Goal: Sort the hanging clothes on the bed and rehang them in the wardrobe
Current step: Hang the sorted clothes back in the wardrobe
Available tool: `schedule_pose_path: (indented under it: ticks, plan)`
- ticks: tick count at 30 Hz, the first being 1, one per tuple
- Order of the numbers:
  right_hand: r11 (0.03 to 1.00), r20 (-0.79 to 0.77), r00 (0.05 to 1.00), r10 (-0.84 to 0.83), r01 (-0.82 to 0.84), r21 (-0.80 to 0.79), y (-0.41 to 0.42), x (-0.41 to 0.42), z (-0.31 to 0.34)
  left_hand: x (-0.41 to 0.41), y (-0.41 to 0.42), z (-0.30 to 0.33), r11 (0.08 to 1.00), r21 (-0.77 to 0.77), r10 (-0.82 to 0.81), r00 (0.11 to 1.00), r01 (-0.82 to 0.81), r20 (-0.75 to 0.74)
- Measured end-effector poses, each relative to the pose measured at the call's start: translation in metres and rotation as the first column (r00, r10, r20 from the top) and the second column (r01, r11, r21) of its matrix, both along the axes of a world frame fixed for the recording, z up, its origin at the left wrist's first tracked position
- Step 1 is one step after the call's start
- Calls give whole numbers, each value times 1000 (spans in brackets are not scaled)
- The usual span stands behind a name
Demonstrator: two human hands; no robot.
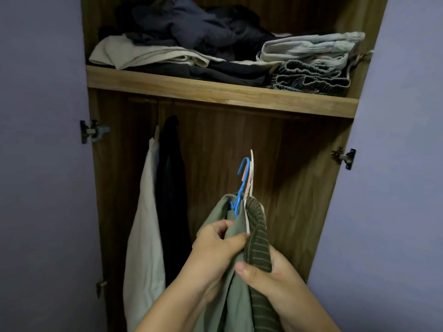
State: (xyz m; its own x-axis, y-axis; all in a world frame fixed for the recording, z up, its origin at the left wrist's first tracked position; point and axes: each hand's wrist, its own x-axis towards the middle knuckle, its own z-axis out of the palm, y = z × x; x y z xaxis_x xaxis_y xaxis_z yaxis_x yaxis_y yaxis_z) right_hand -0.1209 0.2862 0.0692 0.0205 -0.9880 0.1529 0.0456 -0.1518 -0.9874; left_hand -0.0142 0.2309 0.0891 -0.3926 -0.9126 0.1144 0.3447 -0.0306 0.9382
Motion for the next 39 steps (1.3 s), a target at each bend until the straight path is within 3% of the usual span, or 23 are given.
schedule_pose_path:
  ticks: [7,13,20,30,39]
  plan:
    - [997,293,954,63,-73,25,-70,-9,5,-7,-67,10,997,-76,25,998,-29,-53]
    - [992,180,983,-31,8,123,-144,-43,11,-27,-139,24,974,-155,173,984,-165,42]
    - [993,153,986,61,-76,94,-233,-87,23,-45,-242,45,899,-254,401,905,-357,144]
    - [997,81,996,41,-46,59,-314,-101,38,-56,-371,81,818,-294,538,839,-495,86]
    - [997,56,996,-65,62,48,-347,-106,44,-67,-473,104,809,-145,577,816,-569,17]
